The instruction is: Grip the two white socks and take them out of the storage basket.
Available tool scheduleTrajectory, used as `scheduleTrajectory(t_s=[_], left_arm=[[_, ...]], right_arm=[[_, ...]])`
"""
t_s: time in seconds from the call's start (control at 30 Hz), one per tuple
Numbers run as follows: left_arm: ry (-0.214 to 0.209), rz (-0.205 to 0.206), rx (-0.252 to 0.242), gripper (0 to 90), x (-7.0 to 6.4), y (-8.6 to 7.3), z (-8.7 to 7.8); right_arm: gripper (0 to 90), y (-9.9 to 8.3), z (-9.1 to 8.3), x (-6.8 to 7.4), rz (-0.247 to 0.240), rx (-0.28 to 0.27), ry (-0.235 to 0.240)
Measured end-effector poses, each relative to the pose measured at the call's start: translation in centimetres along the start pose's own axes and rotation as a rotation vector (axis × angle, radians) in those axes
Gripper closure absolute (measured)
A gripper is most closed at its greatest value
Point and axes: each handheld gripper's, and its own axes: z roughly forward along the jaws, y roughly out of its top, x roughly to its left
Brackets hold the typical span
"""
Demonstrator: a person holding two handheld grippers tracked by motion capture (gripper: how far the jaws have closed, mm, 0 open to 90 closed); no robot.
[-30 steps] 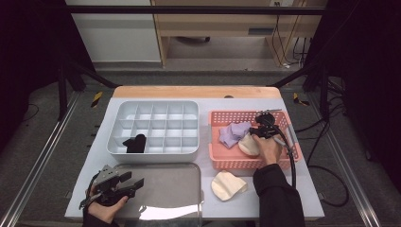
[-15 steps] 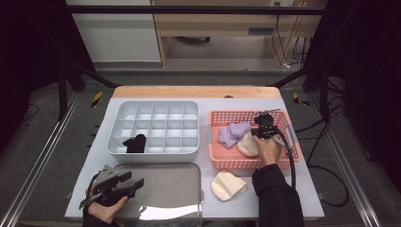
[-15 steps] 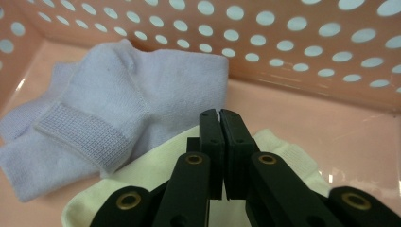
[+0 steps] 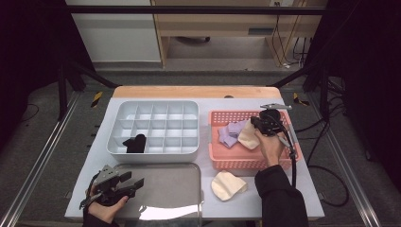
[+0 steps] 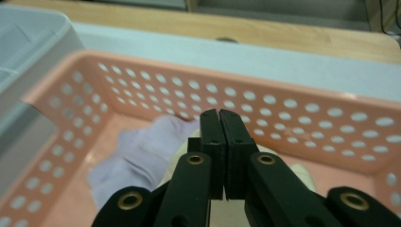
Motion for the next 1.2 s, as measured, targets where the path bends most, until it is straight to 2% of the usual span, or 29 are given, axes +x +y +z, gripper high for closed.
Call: scheduleTrajectory(t_s=[0.13, 0.27, 0.33, 0.4, 0.5, 0.57, 0.63, 0.77, 0.93, 1.03, 1.07, 1.13, 1.2], left_arm=[[0.000, -0.002, -0.001, 36.4, 0.0, 0.0, 0.0], [-0.002, -0.004, -0.003, 36.3, 0.0, 0.0, 0.0], [-0.004, -0.005, -0.006, 36.3, 0.0, 0.0, -0.1], [-0.005, -0.004, -0.006, 36.4, 0.0, 0.0, -0.1], [-0.004, -0.001, -0.003, 36.4, 0.1, 0.0, 0.0], [-0.002, -0.001, -0.001, 36.3, 0.1, 0.0, 0.0], [-0.003, -0.003, -0.003, 36.4, 0.0, 0.0, -0.1], [-0.001, 0.000, -0.001, 36.4, 0.0, 0.0, 0.0], [0.000, -0.003, -0.001, 36.3, 0.0, 0.0, 0.0], [0.003, 0.003, -0.001, 36.3, 0.0, 0.0, 0.0], [0.002, -0.001, 0.000, 36.3, 0.0, 0.0, 0.0], [0.004, 0.003, 0.002, 36.3, 0.0, 0.0, 0.0], [0.003, 0.003, 0.002, 36.3, 0.0, 0.0, 0.0]], right_arm=[[89.6, 0.3, 0.3, 0.6, 0.006, -0.043, 0.038], [89.5, 0.8, 1.4, 1.7, -0.014, -0.039, 0.051], [89.3, 0.9, 2.2, 2.0, -0.009, -0.033, 0.050], [88.7, 0.6, 3.2, 2.0, -0.005, -0.005, 0.033], [85.9, 0.0, 4.5, 2.1, -0.026, 0.056, -0.002], [81.0, -0.2, 4.9, 2.0, -0.014, 0.087, 0.005], [74.6, -0.2, 4.8, 1.9, -0.022, 0.093, -0.013], [64.8, -0.3, 4.0, 1.7, -0.028, 0.081, -0.020], [53.5, -0.1, 2.8, 2.0, -0.033, 0.062, 0.028], [50.7, -0.1, 2.4, 2.3, -0.041, 0.051, 0.040], [47.0, -0.1, 1.9, 2.6, -0.050, 0.052, 0.063], [45.3, -0.2, 1.8, 2.8, -0.060, 0.060, 0.070], [44.4, -0.4, 1.8, 2.9, -0.069, 0.044, 0.071]])
